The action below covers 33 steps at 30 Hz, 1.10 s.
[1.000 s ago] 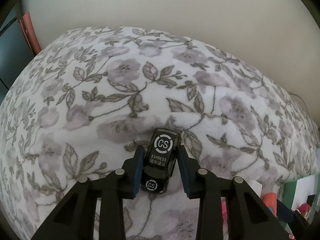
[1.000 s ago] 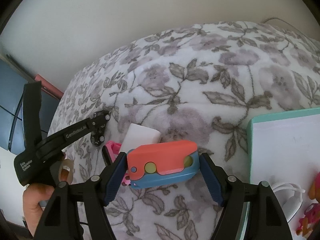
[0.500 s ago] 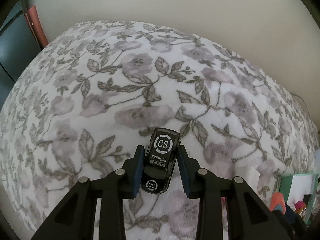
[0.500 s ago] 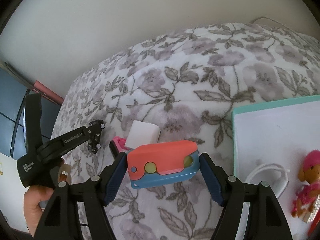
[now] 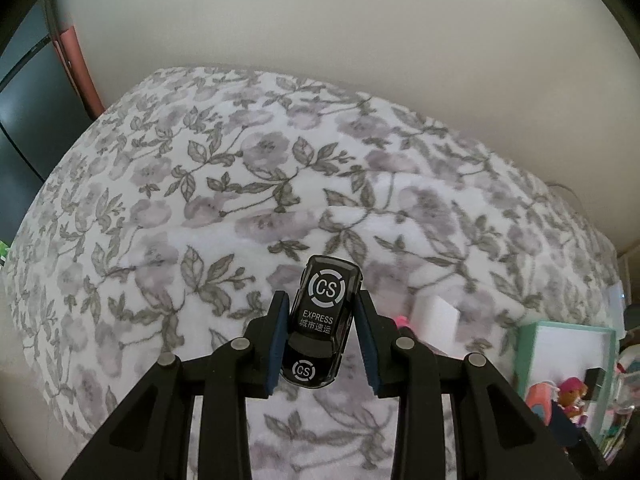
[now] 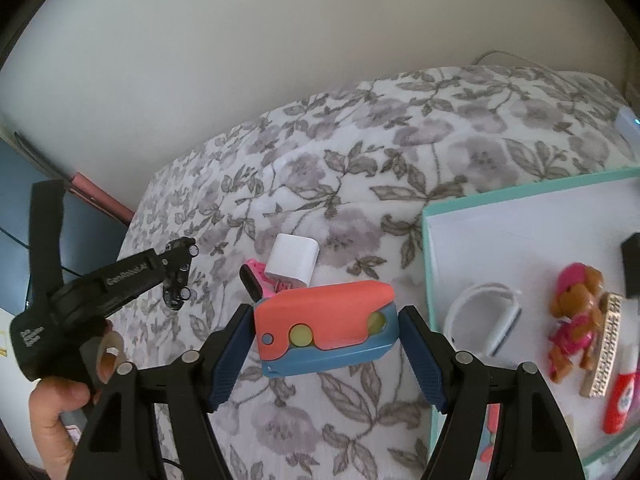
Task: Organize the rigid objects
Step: 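Carry black car with left gripper while right gripper carries pink-blue block over tray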
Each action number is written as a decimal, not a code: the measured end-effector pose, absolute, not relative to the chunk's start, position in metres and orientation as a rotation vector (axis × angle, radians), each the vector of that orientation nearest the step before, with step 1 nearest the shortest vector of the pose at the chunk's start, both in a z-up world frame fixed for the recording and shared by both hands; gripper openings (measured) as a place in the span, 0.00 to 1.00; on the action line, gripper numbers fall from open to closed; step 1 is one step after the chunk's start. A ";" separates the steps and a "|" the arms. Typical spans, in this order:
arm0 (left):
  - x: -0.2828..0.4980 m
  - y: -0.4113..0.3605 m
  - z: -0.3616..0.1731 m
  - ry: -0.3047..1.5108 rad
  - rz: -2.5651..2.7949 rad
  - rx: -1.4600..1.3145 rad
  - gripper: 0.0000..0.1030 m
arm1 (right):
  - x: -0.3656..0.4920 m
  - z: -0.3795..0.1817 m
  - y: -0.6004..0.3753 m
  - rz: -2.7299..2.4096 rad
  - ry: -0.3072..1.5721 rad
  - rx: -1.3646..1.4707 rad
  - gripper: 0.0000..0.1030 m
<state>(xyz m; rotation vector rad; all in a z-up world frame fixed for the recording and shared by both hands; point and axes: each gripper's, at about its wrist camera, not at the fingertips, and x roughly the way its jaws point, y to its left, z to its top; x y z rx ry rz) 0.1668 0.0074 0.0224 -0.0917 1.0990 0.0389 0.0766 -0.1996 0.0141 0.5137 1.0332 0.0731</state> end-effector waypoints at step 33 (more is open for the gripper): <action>0.067 -0.124 0.059 1.028 -0.184 0.024 0.34 | -0.016 0.042 -0.286 -0.158 0.968 0.534 0.73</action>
